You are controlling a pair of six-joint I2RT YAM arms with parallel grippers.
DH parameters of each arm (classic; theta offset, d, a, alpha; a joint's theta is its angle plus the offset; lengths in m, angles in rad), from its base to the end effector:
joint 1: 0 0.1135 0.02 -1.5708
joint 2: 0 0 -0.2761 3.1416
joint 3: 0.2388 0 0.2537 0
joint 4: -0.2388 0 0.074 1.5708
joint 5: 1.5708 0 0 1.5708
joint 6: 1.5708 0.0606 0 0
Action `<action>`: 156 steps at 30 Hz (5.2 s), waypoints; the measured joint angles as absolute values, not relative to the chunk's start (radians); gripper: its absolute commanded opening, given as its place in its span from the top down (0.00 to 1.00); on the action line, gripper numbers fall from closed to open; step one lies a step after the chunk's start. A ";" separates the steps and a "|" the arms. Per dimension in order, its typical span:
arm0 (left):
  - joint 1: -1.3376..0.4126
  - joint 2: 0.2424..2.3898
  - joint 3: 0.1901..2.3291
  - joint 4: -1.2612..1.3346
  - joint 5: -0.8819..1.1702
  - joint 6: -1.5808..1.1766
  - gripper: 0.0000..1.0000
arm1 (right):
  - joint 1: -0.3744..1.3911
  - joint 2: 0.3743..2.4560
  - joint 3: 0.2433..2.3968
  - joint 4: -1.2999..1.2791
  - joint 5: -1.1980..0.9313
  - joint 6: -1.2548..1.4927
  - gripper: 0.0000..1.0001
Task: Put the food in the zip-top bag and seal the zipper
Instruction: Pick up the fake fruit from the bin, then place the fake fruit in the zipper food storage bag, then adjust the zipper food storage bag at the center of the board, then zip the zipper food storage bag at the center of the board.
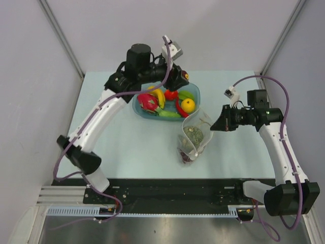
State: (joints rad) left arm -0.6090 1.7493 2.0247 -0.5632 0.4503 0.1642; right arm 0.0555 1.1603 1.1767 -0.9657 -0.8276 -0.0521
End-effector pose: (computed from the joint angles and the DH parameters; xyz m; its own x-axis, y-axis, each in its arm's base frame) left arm 0.3238 -0.2580 0.4735 -0.0895 0.2419 -0.9662 0.8839 0.4664 0.0349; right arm 0.2194 0.0569 0.3372 -0.7864 -0.0790 -0.6126 -0.5072 0.6486 0.5675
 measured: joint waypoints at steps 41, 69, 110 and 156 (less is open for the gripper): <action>-1.070 1.911 1.965 -1.069 0.201 0.236 0.50 | 0.078 1.162 1.188 -0.959 -0.880 -0.026 1.00; -0.971 1.935 2.177 -1.135 0.415 0.294 0.31 | 0.109 1.162 1.188 -0.943 -0.890 -0.026 1.00; -1.023 1.597 1.577 -0.952 0.447 1.015 0.55 | 0.101 1.240 1.222 -0.908 -0.952 0.022 1.00; -1.061 1.702 1.625 -0.552 0.377 0.250 1.00 | -0.028 0.704 0.996 -1.000 -0.983 -0.486 0.40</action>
